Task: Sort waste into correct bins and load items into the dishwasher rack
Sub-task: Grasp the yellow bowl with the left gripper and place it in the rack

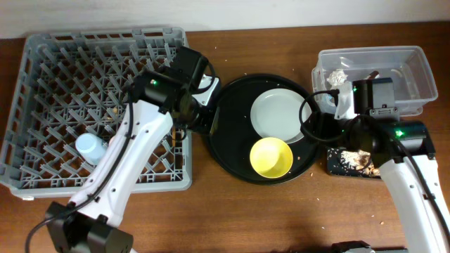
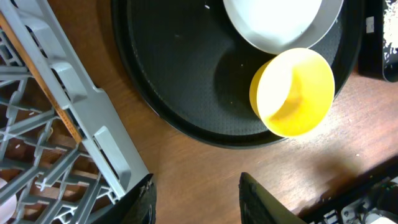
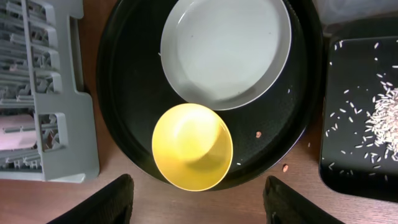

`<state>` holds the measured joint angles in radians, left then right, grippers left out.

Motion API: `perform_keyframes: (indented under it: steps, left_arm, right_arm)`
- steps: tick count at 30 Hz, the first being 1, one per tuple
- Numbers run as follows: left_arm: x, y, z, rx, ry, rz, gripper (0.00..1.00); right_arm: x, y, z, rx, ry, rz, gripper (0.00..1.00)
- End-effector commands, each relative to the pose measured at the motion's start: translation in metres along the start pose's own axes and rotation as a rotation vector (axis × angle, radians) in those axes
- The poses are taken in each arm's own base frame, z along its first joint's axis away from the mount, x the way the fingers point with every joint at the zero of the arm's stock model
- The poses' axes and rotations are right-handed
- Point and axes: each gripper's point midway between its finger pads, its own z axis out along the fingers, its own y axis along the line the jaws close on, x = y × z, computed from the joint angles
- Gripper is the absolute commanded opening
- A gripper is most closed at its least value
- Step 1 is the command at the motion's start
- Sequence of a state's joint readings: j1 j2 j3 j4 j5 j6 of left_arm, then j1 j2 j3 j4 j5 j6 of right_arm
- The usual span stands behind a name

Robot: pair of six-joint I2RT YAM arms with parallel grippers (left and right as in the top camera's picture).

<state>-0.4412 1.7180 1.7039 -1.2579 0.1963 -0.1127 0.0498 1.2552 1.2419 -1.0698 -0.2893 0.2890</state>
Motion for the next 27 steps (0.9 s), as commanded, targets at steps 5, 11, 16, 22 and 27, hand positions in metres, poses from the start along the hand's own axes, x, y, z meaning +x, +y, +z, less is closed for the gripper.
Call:
perform_keyframes:
  steps: [5, 11, 16, 22, 27]
  left_arm:
    - [0.026, -0.059, 0.122, 0.117, 0.021, 0.072, 0.52]
    - [0.049, -0.091, 0.205, 0.167, 0.081, 0.086, 0.21]
    - [-0.021, 0.021, 0.078, -0.197, -0.080, -0.109, 0.00]
    - [0.001, 0.229, -0.148, -1.190, -0.375, -0.451, 0.00]
    - [0.018, 0.290, -0.109, -1.429, -0.199, -0.476, 0.00]
  right_arm:
    - [-0.002, 0.002, -0.003, -0.014, -0.008, -0.020, 0.74]
    - [0.000, 0.002, -0.003, -0.011, 0.003, -0.018, 0.74]
    - [0.002, 0.001, -0.003, -0.009, 0.009, -0.016, 0.74]
    - [0.002, 0.001, -0.003, -0.009, 0.009, -0.016, 0.74]
    - [0.002, 0.001, -0.003, -0.009, 0.010, -0.016, 0.74]
